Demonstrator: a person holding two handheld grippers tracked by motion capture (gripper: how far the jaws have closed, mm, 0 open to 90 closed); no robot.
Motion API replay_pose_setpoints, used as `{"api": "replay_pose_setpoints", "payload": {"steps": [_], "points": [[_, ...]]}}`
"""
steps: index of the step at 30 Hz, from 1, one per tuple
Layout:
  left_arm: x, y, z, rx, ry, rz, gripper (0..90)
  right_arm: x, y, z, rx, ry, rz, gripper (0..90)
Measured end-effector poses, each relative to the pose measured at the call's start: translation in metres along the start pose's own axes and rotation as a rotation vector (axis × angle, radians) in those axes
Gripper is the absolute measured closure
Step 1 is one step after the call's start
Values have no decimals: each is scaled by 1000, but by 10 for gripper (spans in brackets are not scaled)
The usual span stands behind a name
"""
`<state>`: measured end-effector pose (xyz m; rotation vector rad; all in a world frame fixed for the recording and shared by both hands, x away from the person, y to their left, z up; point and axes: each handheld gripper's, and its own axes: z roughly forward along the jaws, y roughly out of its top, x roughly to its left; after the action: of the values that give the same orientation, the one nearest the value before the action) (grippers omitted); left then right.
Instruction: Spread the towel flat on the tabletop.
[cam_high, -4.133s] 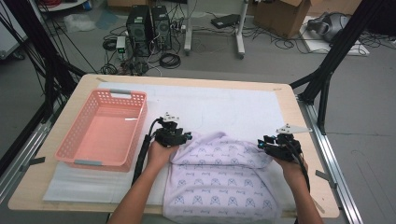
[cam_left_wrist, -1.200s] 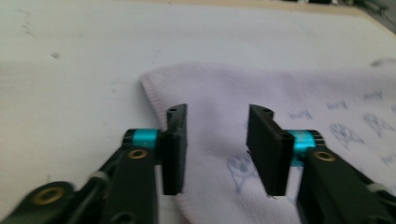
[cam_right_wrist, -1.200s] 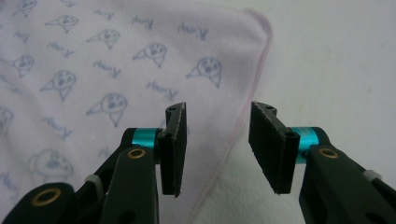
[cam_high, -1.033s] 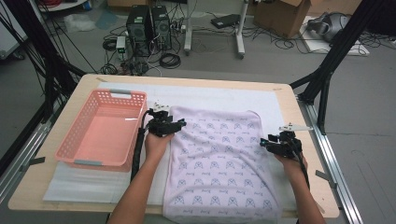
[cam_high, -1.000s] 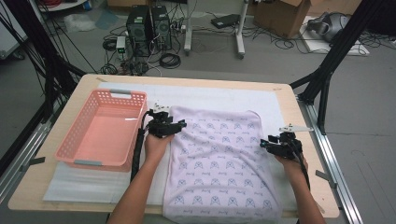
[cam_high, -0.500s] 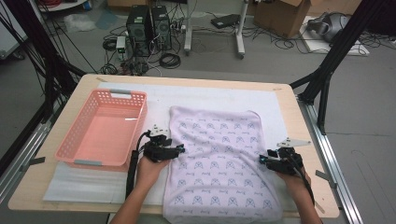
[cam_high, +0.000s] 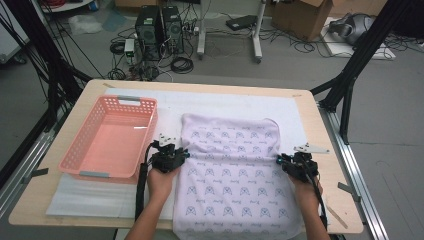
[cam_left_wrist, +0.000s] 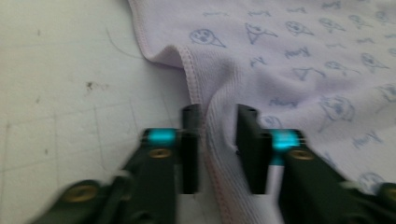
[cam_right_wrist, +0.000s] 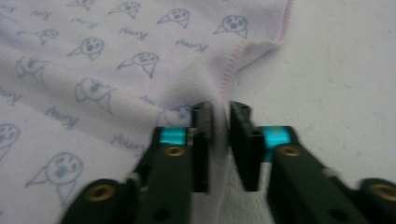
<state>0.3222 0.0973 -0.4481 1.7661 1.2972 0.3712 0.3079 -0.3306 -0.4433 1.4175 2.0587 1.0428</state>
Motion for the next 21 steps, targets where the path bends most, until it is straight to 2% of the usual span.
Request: {"api": "replay_pose_setpoints", "payload": {"steps": [2, 3, 5, 10, 12, 15, 18, 19, 21], "points": [[1, -6, -8, 11, -18, 22, 521, 0, -4, -10, -14, 28, 3, 635], [2, -10, -13, 19, -32, 18, 490, -1, -6, -15, -30, 36, -4, 621], [1, -18, -22, 28, -43, 28, 468, -1, -11, -25, -30, 52, -10, 598], [-3, -37, -42, 34, -100, 55, 483, 0, -30, -42, 2, 89, -29, 607], [-6, -43, -48, 30, -124, 58, 491, 2, -39, -49, 12, 84, -45, 612], [-14, -52, -55, 41, -159, 87, 508, 3, -48, -55, 44, 80, -62, 614], [-22, -60, -61, 43, -155, 130, 575, 7, -54, -61, 53, 90, -60, 576], [-25, -62, -64, 40, -145, 132, 601, 8, -57, -63, 54, 87, -67, 573], [-27, -68, -68, 28, -116, 168, 704, 11, -61, -67, 46, 70, -68, 574]]}}
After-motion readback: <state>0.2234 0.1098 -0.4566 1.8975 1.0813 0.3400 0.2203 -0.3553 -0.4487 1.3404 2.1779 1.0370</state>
